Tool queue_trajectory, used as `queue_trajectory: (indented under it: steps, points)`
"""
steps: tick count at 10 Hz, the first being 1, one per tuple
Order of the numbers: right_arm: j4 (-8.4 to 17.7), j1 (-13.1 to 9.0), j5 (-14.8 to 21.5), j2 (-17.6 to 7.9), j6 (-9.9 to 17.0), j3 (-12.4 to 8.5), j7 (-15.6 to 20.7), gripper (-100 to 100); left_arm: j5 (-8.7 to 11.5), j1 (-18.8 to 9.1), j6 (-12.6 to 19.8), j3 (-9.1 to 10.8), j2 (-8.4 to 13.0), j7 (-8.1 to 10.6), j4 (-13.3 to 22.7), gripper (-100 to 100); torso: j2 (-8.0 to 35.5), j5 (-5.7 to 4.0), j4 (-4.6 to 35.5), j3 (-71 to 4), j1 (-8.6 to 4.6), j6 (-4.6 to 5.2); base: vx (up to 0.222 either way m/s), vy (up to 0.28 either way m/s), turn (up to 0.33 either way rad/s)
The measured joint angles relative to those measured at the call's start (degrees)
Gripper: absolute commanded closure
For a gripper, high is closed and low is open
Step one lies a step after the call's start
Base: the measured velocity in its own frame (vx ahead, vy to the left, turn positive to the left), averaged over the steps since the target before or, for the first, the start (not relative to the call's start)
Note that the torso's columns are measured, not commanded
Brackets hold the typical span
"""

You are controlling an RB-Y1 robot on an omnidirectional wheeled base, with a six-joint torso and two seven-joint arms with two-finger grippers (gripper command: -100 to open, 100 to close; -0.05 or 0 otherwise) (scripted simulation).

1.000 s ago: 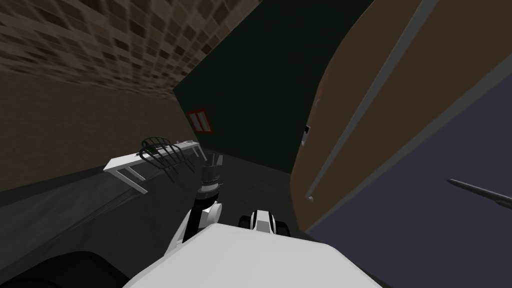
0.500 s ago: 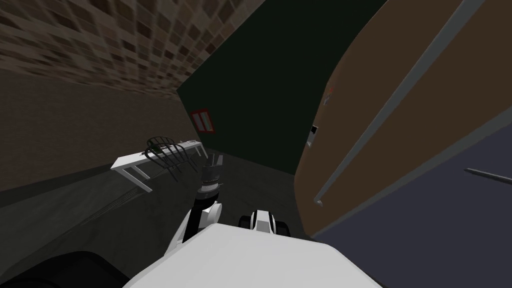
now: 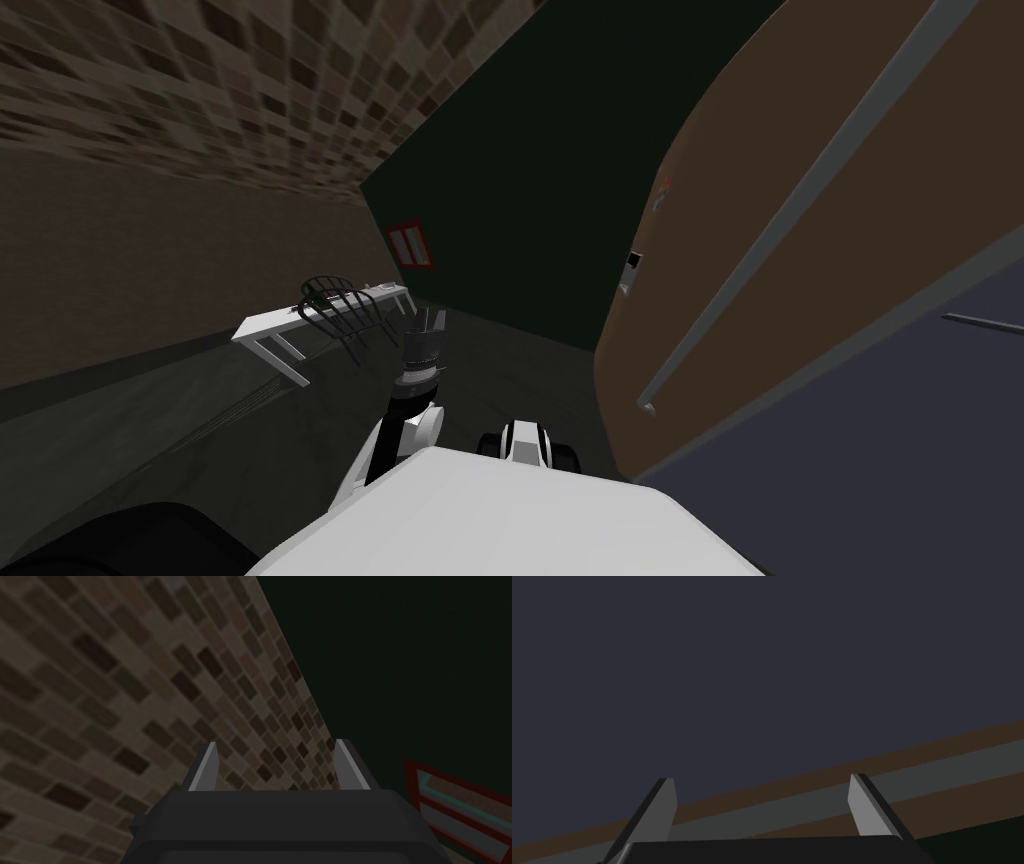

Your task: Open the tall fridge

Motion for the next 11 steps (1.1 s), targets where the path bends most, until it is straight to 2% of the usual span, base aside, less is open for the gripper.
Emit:
queue_trajectory:
  steps: [1, 4, 6, 8, 9, 10, 11]
  points:
    - [0.7, 1.4, 0.4, -1.4, 0.2, -1.5, 0.9, -100, 0.0, 0.0, 0.0, 0.00, 0.0, 0.00, 0.0, 0, -0.2, 0.07, 0.0, -0.1, 0.04, -0.10, 0.020, 0.071, 0.019]
    - [1.1, 2.9, 1.0, -2.6, 1.3, -4.1, 2.4, -100, 0.0, 0.0, 0.0, 0.01, 0.0, 0.00, 0.0, 0, -0.3, 0.12, -0.2, -0.2, 0.15, -0.26, 0.011, 0.041, 0.002]
    - [2.6, 4.2, 1.5, -4.7, 1.3, -5.9, 3.4, -100, 0.0, 0.0, 0.0, 0.00, 0.0, 0.00, 0.0, 0, -0.5, 0.34, -0.2, -0.5, 0.44, -0.41, 0.014, 0.056, 0.056]
    - [2.7, 5.9, 1.8, -6.0, 1.3, -8.3, 4.4, -100, 0.0, 0.0, 0.0, 0.00, 0.0, 0.00, 0.0, 0, -0.4, 0.11, -0.1, -0.3, 0.08, -0.21, 0.014, 0.056, -0.008]
    - [2.6, 6.1, 1.9, -6.1, 1.2, -8.3, 4.5, -100, 0.0, 0.0, 0.0, 0.00, 0.0, 0.00, 0.0, 0, -0.1, -0.10, -0.1, -0.1, -0.27, -0.01, -0.011, 0.020, -0.020]
    - [2.5, 6.1, 1.9, -6.0, 1.0, -8.1, 4.4, 100, 0.0, 0.0, 0.0, 0.00, 0.0, 0.00, 0.0, 0, 0.1, -0.27, 0.0, 0.1, -0.52, 0.12, 0.068, -0.025, -0.007]
    - [2.9, 6.7, 1.7, -6.1, 0.7, -8.5, 4.2, 100, 0.0, 0.0, 0.0, 0.01, 0.0, 0.00, 0.0, 0, 0.0, -0.32, 0.0, 0.0, -0.72, 0.13, 0.035, -0.009, -0.031]
